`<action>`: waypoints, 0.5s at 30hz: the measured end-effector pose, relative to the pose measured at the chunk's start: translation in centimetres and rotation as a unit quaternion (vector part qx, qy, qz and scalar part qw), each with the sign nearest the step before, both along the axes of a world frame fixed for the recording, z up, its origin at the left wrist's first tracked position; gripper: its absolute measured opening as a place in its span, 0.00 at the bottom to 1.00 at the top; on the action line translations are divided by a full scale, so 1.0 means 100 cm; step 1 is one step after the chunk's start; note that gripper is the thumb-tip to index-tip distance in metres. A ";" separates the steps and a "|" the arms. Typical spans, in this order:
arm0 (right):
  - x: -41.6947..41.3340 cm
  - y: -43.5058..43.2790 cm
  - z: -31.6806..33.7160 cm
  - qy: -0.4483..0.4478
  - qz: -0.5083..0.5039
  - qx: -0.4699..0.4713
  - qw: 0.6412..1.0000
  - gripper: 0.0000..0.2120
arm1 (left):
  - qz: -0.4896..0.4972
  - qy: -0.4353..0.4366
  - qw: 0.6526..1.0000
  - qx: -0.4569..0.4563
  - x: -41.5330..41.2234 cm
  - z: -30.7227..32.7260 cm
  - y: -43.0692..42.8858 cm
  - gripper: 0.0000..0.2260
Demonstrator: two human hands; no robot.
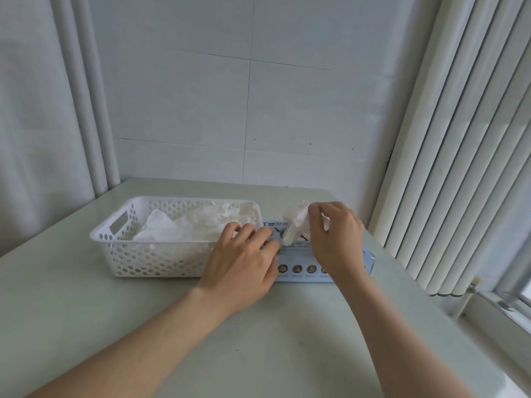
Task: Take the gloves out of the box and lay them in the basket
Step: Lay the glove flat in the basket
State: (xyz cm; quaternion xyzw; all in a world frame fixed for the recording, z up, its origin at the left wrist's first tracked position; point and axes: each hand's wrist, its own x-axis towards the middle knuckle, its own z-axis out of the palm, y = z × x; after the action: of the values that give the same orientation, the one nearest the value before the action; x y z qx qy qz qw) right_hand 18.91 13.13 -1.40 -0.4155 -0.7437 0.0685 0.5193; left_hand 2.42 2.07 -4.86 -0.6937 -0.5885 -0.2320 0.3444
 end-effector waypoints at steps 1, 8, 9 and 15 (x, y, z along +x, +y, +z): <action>-0.001 -0.002 0.002 0.020 0.004 0.015 1.000 0.17 | -0.001 -0.006 1.000 -0.002 0.001 0.000 -0.001 0.13; -0.003 -0.030 0.023 0.173 0.040 0.048 0.983 0.17 | -0.032 -0.067 0.997 0.022 0.000 0.000 -0.001 0.12; -0.004 -0.032 0.025 0.190 0.043 0.028 0.980 0.19 | -0.038 -0.084 0.995 0.032 0.000 0.001 -0.002 0.12; -0.003 -0.045 0.034 0.287 0.173 -0.138 0.932 0.10 | -0.041 -0.176 0.983 0.030 0.003 0.015 -0.010 0.24</action>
State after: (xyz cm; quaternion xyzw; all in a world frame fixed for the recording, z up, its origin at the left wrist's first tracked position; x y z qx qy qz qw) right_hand 18.59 8.66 2.03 -0.3104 -0.6066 0.3757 0.6281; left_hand 2.76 1.07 -3.32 -0.6551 -0.6036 -0.3822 0.2459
